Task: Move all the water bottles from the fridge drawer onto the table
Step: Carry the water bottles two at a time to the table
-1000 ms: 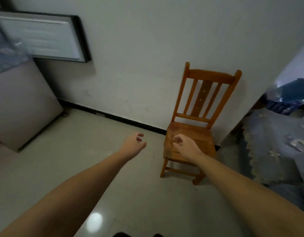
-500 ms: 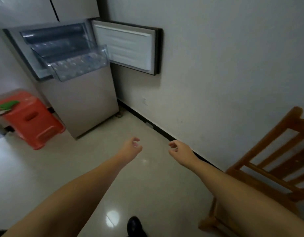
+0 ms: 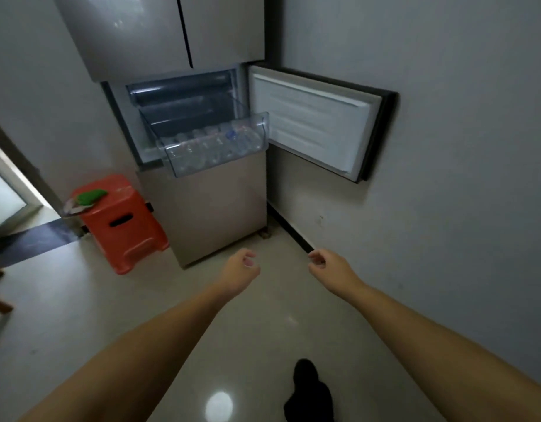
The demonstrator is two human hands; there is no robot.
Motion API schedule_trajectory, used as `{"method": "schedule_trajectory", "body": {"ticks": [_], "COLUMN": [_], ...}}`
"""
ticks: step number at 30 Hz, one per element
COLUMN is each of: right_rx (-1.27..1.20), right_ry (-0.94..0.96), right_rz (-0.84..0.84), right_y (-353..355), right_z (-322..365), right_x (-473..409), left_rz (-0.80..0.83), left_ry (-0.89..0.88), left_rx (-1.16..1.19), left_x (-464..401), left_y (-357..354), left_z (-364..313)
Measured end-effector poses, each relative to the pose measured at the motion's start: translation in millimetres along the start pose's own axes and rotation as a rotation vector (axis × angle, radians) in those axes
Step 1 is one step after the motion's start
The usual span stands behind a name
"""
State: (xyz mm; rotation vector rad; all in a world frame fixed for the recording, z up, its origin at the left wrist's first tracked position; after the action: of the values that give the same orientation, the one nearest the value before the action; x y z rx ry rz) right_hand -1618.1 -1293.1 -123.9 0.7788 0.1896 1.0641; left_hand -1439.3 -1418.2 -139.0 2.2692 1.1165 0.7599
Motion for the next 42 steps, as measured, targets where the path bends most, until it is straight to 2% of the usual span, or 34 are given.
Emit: {"method": "schedule_trajectory", "body": {"ticks": [7,14,18,24,30,37,42], "right_rx": [0.008,-0.005,-0.01,-0.042,-0.132,-0.155,-0.095], "right_ry": [0.133,0.257,0.305,0.409,0.482,0.4,0.309], "right_rz": [0.089,0.154,0.194,0.235,0.149,0.106,0.168], "right_y": [-2,33,32,11,8,-4,-35], "right_z": [51,118,147,209,289,342,335], "right_x": [-159,-310,-366,-433,-522,-616,-655], "left_rz": [-0.162,-0.265,-0.276,-0.335,-0.372,-0.303,-0.252], "left_ry": [0.061,0.074,0.094,0.052,-0.036,0.008,0.111], "left_rx": [-0.011,0.027,0.062,0.069,0.157,0.129,0.153], "left_x": [-127,-253,-292,-355,-449,-545,-584], "left_y": [59,101,112,167,249,317,314], "left_z": [1,-40,-50,-60,-85,-61,-13]}}
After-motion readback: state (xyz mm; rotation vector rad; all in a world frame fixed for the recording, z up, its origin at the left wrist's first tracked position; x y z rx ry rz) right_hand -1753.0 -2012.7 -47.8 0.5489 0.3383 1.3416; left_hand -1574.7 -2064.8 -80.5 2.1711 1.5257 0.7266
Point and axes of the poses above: each hand's wrist, its own x-axis away from the middle knuckle, its own y-axis out of the back of the hand, z = x × y, the point moved 9 cm from there along -x, towards the middle knuckle, and after that the axes turned 4 degrees about -x, right-handed, at the moved point
